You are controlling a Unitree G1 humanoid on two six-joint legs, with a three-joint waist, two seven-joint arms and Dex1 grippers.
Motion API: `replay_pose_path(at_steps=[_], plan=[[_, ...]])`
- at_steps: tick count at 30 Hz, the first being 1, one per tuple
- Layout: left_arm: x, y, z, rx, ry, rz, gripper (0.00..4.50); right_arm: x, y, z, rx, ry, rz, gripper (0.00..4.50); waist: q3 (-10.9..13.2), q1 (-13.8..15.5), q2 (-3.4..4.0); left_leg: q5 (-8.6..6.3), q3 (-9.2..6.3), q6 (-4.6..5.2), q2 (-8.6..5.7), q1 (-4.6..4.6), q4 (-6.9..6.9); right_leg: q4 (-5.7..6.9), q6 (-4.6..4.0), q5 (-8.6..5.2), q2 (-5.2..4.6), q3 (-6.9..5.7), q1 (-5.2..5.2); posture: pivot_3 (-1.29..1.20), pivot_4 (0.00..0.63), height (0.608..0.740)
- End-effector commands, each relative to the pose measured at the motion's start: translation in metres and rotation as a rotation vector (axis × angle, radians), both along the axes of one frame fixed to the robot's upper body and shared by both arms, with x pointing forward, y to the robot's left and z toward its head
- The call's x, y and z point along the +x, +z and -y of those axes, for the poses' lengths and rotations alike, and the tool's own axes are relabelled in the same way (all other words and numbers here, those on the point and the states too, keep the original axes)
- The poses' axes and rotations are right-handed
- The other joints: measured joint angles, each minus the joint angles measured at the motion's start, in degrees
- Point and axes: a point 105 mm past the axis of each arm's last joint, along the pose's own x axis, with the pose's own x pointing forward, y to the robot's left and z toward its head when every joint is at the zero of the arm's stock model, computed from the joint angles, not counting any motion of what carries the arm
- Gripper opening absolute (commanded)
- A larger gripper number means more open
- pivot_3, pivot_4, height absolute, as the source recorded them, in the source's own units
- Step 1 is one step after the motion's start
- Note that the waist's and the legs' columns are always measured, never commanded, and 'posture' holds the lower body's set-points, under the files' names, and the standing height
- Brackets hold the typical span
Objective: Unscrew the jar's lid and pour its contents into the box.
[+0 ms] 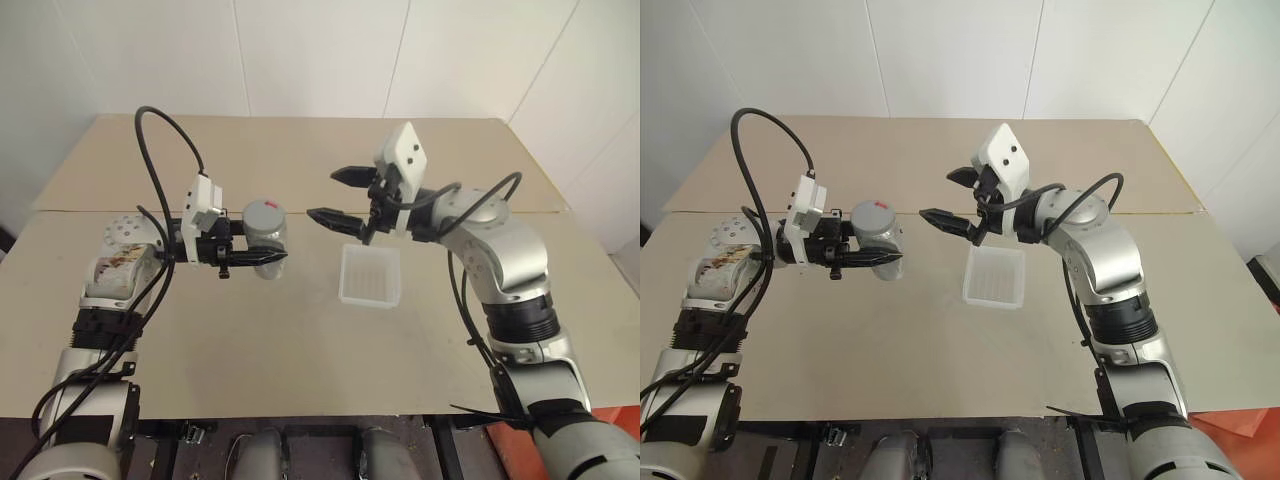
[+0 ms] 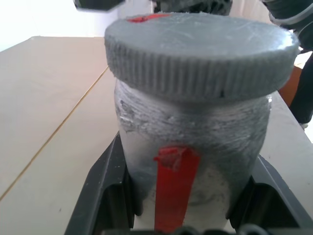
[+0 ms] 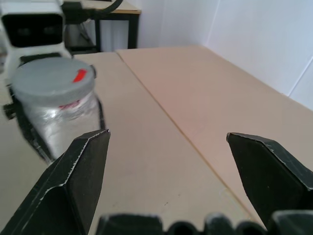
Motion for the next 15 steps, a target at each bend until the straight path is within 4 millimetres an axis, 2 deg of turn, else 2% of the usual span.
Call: replay_pose_path(at_steps=[1,4,9,12,15], plan=[[0.000,0.012,0.002,-0.025,-0.004,0.046,1.93,-0.017,0.015,0.000,-0.004,0.059,0.078,4.48,0.00,0.08,0.00,0.00,0.00,0.00,0.00,0.00,0.00,0.00,0.00,0.00,0.00,0.00,0.00,0.00,0.150,0.740],[0.006,0.011,0.005,-0.039,0.017,0.049,1.93,-0.030,0.018,-0.003,-0.010,0.117,0.079,4.48,0.00,0.18,0.00,-0.01,-0.02,0.02,0.00,0.00,0.00,-0.03,0.00,0.00,0.00,-0.01,0.02,0.00,0.150,0.740],[0.014,0.010,0.013,-0.066,0.026,0.048,1.93,-0.050,0.031,-0.024,0.037,0.210,0.074,4.48,0.00,0.20,0.00,-0.01,-0.02,0.02,-0.01,0.00,0.01,-0.02,0.00,0.00,0.00,-0.02,0.03,0.00,0.150,0.740],[0.015,0.010,0.019,-0.076,0.007,0.048,1.93,-0.051,0.033,-0.038,0.045,0.218,0.075,4.48,0.00,0.10,0.00,-0.01,-0.02,0.02,-0.01,0.00,0.01,0.00,0.00,0.00,0.00,-0.02,0.02,0.00,0.150,0.740],[0.015,0.012,0.025,-0.083,-0.015,0.054,1.93,-0.041,0.032,-0.050,0.041,0.192,0.078,4.48,0.00,0.07,0.00,-0.01,-0.02,0.01,-0.01,0.00,0.00,0.00,0.00,0.00,0.00,-0.02,0.02,0.00,0.150,0.740]])
